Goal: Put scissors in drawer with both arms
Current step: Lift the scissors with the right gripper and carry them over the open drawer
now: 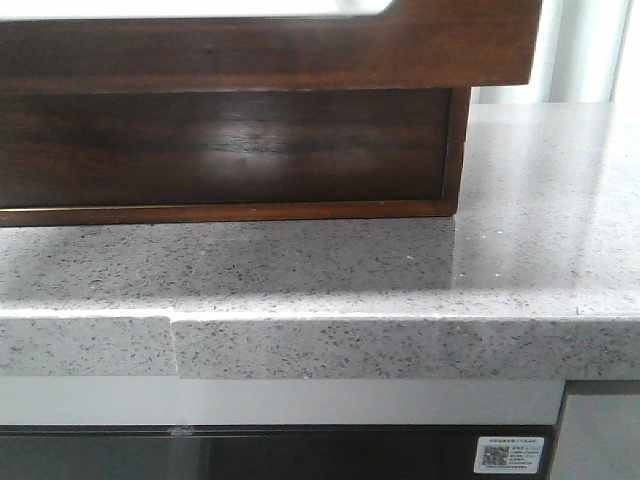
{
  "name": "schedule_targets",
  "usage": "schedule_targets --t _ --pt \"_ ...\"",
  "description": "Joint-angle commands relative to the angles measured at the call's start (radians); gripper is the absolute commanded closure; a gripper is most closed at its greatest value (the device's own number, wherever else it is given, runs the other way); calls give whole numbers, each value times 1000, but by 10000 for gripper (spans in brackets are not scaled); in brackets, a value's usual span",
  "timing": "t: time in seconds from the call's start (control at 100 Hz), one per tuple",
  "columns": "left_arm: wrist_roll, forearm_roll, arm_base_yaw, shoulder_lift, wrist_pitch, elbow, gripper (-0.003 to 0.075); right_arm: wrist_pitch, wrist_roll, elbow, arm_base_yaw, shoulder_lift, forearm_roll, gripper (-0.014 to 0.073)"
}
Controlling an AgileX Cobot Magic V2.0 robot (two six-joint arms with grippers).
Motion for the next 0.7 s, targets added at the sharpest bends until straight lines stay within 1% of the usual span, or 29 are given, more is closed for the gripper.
schedule_targets --t 0.0,0.17,0.36,0.55,0.69 --pt "-10 -19 -7 10 -75 -34 300 -21 -16 -35 -3 -100 18 551" --pt "-10 -19 -7 10 -75 -34 300 -60 -61 -35 14 -227 86 551" --pt "-10 -19 -7 10 -75 -34 300 -117 -121 -42 93 -399 101 551" --pt "-10 -19 -7 10 -75 -34 300 -160 -140 -122 212 -523 101 551" --pt "-10 -19 -7 10 -75 -34 300 -120 -170 -208 354 -545 101 551"
